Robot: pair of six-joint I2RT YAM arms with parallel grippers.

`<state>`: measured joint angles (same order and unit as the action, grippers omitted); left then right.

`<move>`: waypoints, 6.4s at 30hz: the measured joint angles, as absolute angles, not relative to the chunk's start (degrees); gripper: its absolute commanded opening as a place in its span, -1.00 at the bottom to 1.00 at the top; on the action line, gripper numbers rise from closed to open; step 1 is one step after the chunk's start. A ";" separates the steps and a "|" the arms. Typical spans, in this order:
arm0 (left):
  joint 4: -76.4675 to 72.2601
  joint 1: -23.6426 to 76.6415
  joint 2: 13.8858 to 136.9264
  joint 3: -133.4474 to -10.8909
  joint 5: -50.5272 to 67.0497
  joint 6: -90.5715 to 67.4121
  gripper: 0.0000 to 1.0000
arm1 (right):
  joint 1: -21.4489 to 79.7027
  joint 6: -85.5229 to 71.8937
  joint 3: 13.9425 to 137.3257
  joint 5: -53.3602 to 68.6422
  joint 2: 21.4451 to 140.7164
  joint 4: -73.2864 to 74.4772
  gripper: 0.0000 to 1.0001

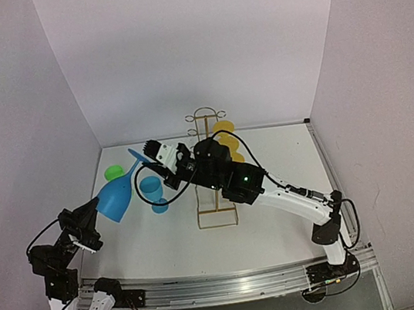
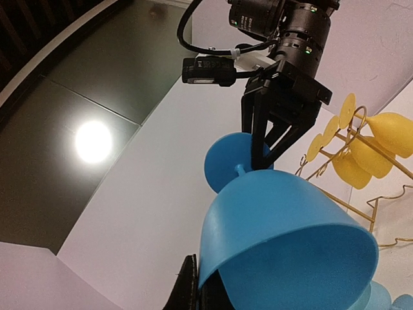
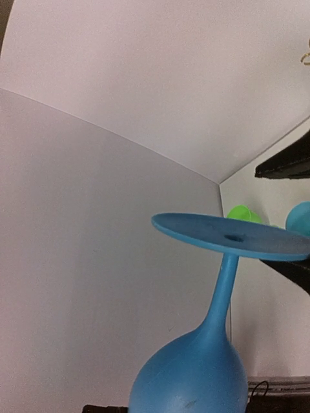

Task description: Place the wine glass upside down on the wine glass rack

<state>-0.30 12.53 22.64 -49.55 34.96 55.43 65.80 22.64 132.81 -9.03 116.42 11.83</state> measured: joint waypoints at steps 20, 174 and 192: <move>34.24 12.43 33.65 -67.72 35.84 47.27 0.99 | 66.29 36.63 133.83 -13.95 118.29 8.32 -1.00; -29.44 26.29 114.41 -78.74 40.80 15.18 -0.06 | 29.65 14.75 67.39 -26.94 75.31 14.01 0.87; -28.97 27.38 117.54 -79.92 40.93 17.58 0.16 | 29.65 15.14 65.47 -26.94 73.84 13.76 0.87</move>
<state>-28.97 27.38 117.54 -79.92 40.93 17.58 29.65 15.14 65.47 -26.94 73.84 13.76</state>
